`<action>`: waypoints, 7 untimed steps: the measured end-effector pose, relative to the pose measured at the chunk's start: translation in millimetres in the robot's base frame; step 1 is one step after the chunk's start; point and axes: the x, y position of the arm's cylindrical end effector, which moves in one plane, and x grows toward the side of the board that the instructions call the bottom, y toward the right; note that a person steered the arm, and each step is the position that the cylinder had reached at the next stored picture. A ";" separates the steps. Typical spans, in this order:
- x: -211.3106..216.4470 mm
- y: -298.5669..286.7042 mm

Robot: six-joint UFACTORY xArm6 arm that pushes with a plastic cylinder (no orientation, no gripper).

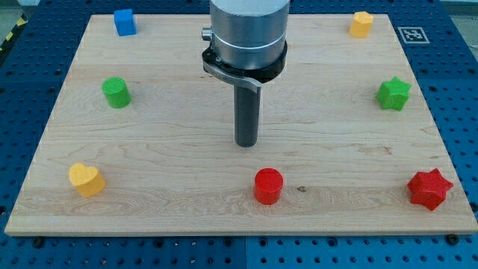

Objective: Push the red star to the bottom right side of the board

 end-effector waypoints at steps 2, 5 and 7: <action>-44.7 6.2; 32.4 109.6; 77.7 107.4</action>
